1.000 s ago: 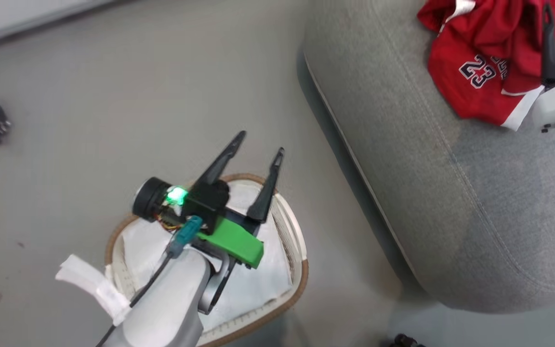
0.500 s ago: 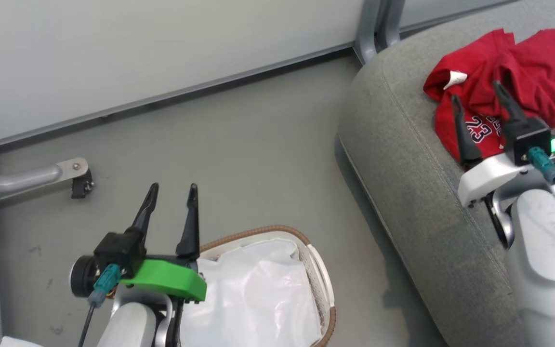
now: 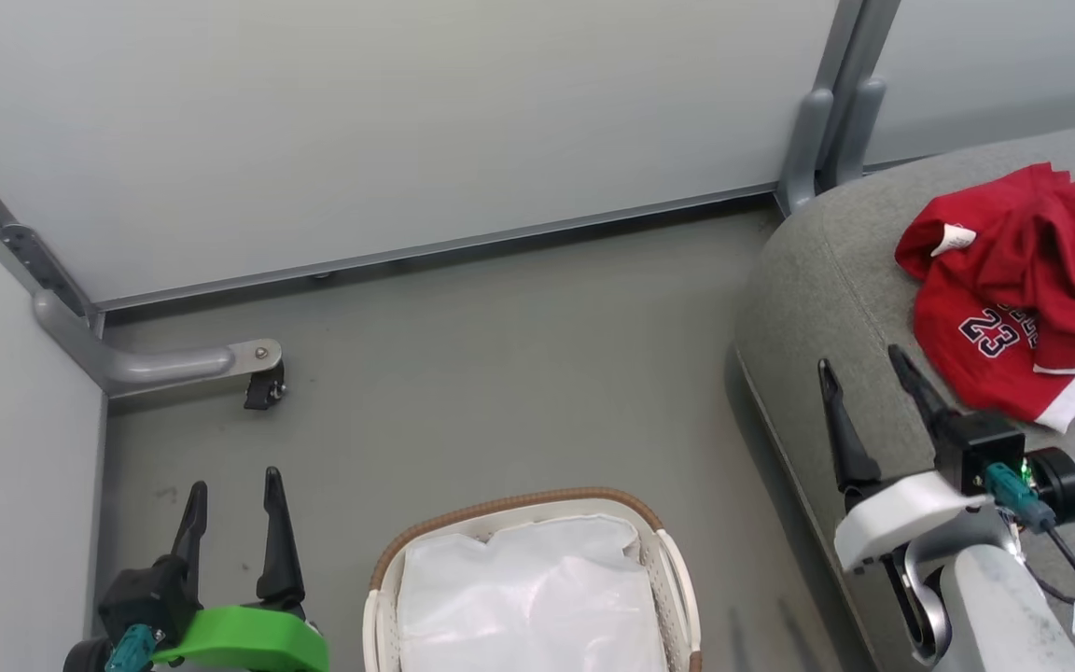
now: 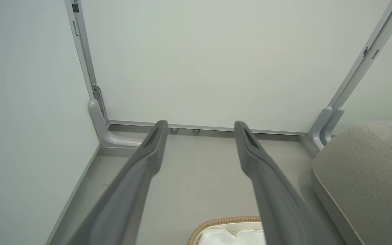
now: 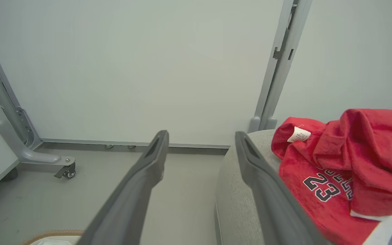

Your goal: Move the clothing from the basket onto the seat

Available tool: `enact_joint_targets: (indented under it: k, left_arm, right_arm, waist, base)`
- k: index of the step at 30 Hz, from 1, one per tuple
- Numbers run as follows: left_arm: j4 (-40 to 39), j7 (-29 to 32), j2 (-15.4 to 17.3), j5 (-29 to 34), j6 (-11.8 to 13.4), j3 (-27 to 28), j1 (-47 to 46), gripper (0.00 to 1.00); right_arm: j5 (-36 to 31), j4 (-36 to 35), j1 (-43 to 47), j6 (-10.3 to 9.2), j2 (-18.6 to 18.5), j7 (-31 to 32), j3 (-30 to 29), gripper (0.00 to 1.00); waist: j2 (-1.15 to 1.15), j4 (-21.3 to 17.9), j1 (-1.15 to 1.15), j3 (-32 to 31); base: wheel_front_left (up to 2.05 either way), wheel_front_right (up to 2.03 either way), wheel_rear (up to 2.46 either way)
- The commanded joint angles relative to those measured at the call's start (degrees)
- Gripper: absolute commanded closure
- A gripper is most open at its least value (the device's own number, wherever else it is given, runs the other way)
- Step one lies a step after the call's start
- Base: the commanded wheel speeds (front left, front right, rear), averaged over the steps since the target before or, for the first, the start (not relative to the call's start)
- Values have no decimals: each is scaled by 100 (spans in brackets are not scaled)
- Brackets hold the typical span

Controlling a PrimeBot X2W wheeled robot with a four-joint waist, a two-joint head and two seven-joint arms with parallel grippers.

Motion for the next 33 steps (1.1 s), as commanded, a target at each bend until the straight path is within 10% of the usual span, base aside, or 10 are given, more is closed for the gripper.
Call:
enact_joint_targets:
  k: [1, 33]
  left_arm:
    - [-16, -2, -13, 53, -32, 46, 143, 0]
    - [226, -3, -60, 9, -18, -102, 363, 0]
  right_arm:
    - [150, -79, 213, -8, -16, -13, 73, 0]
    - [592, -175, 936, -8, -14, -13, 376, 0]
  waist:
    - [0, 149, 0, -158]
    - [0, 160, 0, -274]
  base:
    - [0, 0, 0]
    - [0, 0, 0]
